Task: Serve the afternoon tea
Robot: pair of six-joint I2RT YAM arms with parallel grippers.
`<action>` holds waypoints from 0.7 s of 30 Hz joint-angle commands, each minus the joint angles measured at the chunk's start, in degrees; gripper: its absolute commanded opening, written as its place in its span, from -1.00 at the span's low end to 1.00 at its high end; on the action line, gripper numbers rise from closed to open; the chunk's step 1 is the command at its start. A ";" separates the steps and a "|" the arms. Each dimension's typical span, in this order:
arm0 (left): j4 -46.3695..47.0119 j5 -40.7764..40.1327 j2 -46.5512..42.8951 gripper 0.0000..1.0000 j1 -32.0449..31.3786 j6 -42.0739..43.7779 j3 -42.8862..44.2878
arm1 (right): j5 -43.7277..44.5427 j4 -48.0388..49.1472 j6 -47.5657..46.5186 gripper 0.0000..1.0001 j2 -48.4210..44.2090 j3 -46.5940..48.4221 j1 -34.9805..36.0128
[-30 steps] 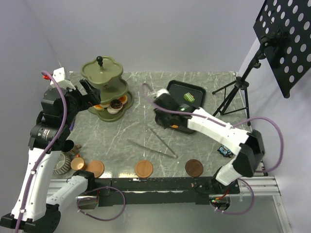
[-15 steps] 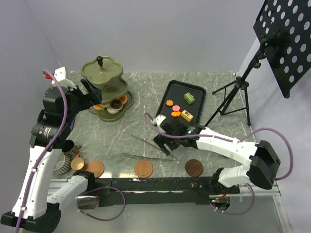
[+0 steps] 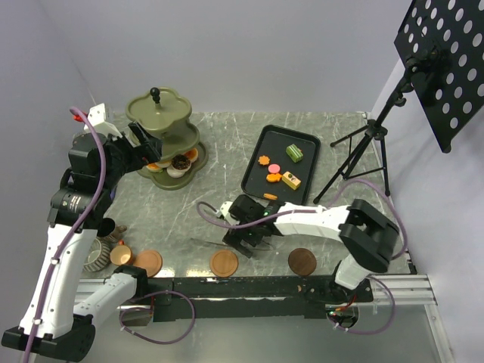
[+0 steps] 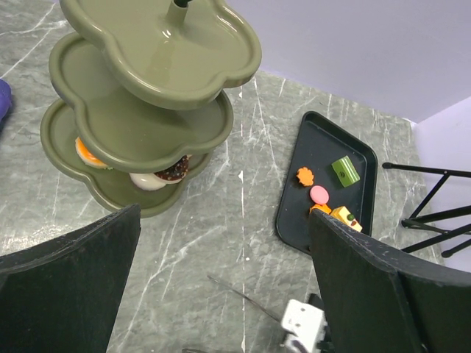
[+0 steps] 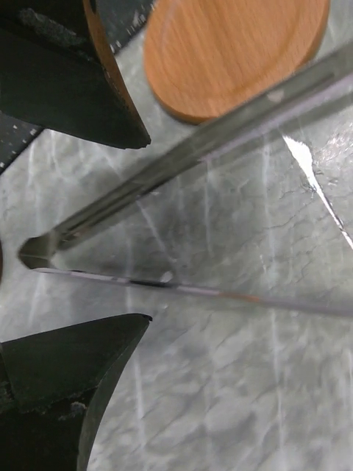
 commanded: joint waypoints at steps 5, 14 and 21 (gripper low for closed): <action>0.86 -0.27 -0.55 0.99 0.21 0.12 0.89 | 6.61 3.71 1.61 0.75 5.93 5.31 1.38; 1.22 0.25 -0.90 0.99 0.21 -0.06 -0.08 | 9.87 0.82 9.52 0.09 3.65 8.03 1.12; 0.95 -0.45 -1.52 0.99 0.21 0.21 -0.25 | 12.69 -12.45 17.16 -0.05 -0.21 19.19 -2.04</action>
